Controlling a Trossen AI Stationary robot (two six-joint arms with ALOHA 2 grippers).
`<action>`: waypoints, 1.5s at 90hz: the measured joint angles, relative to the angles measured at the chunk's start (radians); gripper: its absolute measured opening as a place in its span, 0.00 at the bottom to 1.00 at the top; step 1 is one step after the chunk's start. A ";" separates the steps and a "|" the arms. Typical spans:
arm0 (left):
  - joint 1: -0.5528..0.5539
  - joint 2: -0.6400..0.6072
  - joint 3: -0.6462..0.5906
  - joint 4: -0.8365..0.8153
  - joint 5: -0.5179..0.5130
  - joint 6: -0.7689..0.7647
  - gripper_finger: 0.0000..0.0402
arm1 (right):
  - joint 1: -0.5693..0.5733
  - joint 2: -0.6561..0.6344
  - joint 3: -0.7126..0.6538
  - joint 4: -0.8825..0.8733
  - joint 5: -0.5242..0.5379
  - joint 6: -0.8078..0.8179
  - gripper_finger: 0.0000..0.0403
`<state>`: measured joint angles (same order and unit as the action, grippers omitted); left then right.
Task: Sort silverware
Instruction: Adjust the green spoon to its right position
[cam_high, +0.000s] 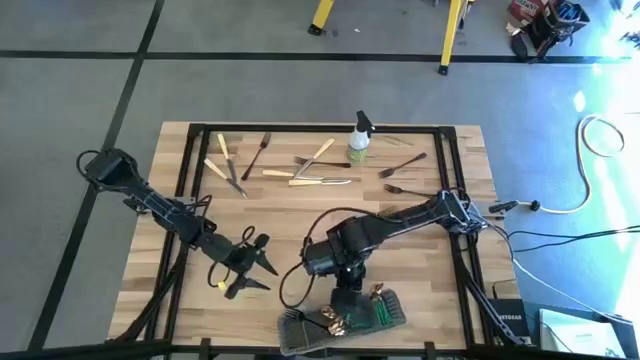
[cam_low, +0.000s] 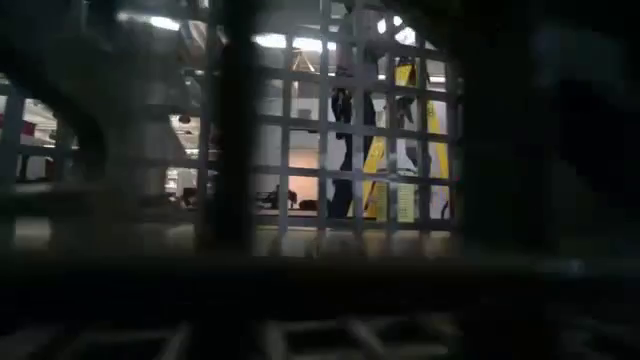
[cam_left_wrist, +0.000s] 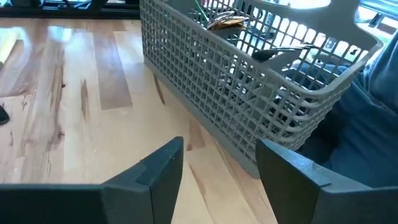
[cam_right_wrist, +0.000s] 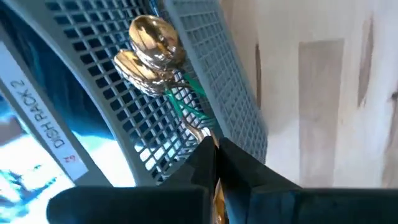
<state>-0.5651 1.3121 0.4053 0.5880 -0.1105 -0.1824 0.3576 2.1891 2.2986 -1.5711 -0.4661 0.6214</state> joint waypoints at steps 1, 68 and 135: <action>-0.001 0.000 0.000 0.000 0.000 -0.002 0.46 | 0.000 0.000 0.000 0.000 -0.003 0.009 0.00; -0.204 0.000 0.001 0.020 -0.258 0.073 0.46 | 0.029 0.001 -0.004 0.000 -0.034 0.367 0.00; -0.213 0.000 0.001 0.022 -0.256 0.086 0.46 | 0.055 -0.092 -0.137 -0.001 0.021 0.454 0.00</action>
<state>-0.7784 1.3121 0.4061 0.6098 -0.3668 -0.0959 0.4122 2.0968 2.1618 -1.5720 -0.4447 1.0756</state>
